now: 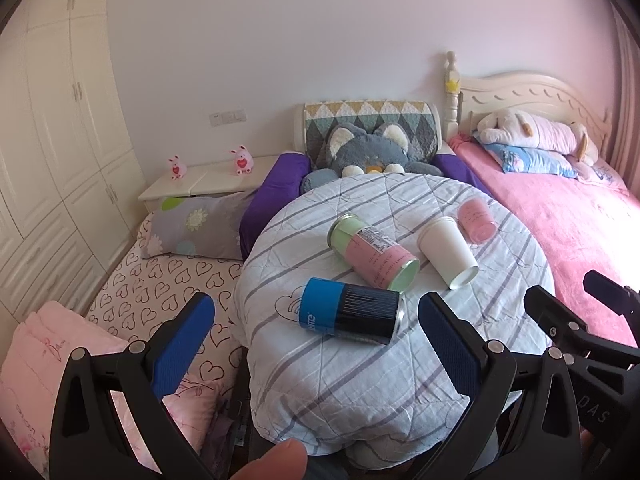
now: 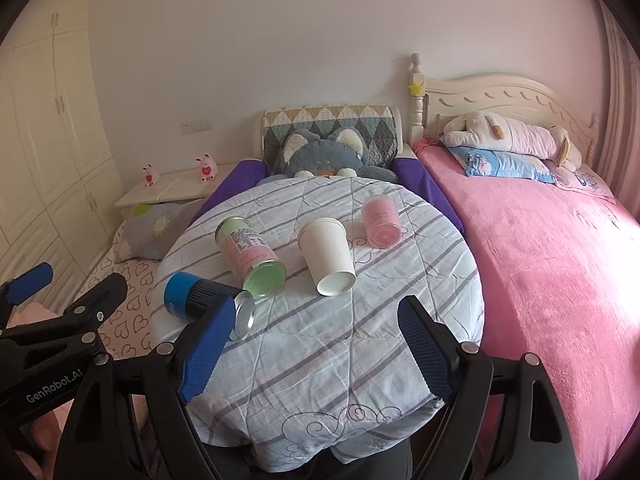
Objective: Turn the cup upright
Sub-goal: 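Move the right gripper to the white paper cup and grasp it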
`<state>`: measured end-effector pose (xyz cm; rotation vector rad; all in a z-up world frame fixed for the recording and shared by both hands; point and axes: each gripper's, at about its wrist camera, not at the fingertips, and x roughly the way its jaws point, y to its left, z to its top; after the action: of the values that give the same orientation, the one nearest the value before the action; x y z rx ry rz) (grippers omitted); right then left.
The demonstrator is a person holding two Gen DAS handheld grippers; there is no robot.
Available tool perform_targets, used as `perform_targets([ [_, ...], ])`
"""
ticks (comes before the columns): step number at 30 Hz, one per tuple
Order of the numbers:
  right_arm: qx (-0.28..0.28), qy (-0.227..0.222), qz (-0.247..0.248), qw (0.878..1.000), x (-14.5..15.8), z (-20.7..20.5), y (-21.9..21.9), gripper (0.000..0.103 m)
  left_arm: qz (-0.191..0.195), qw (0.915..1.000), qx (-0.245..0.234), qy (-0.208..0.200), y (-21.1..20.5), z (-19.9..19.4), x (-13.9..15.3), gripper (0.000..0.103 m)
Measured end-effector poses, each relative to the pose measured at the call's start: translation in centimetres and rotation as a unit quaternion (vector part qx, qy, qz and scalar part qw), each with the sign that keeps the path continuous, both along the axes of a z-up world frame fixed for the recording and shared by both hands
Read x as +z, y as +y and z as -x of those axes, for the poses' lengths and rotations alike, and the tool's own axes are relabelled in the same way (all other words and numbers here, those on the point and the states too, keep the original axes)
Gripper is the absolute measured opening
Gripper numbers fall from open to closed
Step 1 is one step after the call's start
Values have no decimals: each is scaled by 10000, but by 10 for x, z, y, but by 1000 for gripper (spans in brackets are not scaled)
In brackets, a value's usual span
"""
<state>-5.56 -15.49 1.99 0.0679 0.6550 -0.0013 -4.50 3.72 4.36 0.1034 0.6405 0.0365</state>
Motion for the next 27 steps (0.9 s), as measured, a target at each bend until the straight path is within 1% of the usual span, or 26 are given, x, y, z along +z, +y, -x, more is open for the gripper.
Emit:
perform_targets([
  [5,147,240,-61,9996,-7,-29,-3,84,-38,9998,169,114,9,-27,-8,103],
  [9,297,611,-37,9977,-16,-74,-8,84,-79,9995,246,206,15,-54,-14,103],
  [11,373,814,77,9960,-22,-96,-8,84,-83,9994,250,231,18,-64,-16,103],
  [13,512,1136,4,9922,-31,-122,-10,84,-85,9993,245,285,19,-75,-20,103],
  [16,622,1578,117,9854,-49,-156,-9,84,-90,9990,219,371,19,-93,-27,103],
  [18,765,1884,81,9791,-63,-178,-9,84,-91,9989,194,426,19,-104,-31,103],
  [21,825,2194,186,9720,-78,-201,-7,84,-86,9984,165,539,19,-118,-39,103],
  [27,912,2570,238,9618,-95,-230,-4,84,-35,9970,154,757,17,-145,-52,103],
])
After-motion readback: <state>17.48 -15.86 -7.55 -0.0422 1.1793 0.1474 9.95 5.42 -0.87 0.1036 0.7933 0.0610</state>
